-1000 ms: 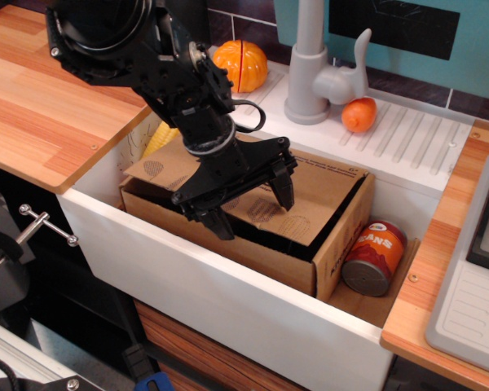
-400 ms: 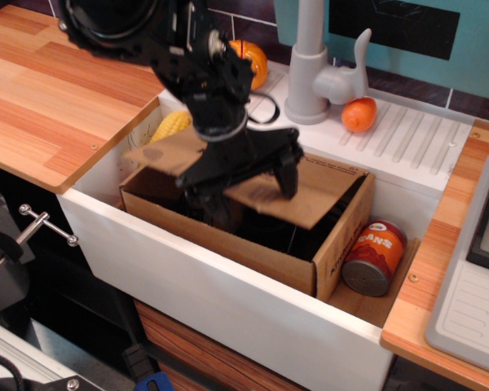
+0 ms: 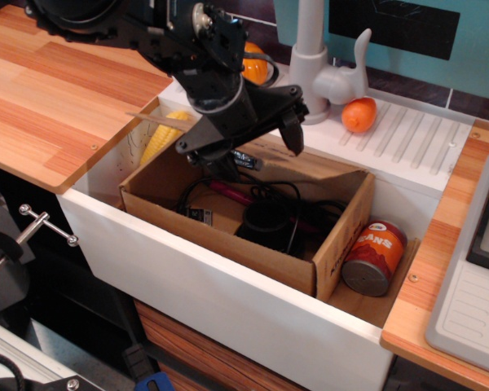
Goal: Open brown1fbox flap
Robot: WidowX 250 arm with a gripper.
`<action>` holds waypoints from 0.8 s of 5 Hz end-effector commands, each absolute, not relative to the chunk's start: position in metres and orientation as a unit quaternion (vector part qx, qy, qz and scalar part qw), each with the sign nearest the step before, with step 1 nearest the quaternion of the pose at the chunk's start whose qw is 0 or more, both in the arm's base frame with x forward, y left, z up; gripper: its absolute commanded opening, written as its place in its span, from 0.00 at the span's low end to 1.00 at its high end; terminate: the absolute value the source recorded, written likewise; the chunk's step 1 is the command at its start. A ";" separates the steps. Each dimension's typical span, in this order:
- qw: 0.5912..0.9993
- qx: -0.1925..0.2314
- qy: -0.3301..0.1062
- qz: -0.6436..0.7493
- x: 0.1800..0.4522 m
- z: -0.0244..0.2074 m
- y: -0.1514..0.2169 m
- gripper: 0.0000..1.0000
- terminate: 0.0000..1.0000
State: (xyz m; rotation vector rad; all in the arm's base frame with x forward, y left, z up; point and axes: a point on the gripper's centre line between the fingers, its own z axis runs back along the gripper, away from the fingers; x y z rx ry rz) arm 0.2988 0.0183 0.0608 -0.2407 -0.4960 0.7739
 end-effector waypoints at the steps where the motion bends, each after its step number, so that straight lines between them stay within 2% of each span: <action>1: 0.879 -0.140 -0.306 0.337 0.342 0.085 0.018 1.00 0.00; 2: 0.881 -0.144 -0.318 0.320 0.371 0.092 0.016 1.00 0.00; 3: 0.893 -0.123 -0.308 0.303 0.393 0.106 0.010 1.00 0.00; 4: 0.899 -0.114 -0.323 0.272 0.413 0.114 0.007 1.00 0.00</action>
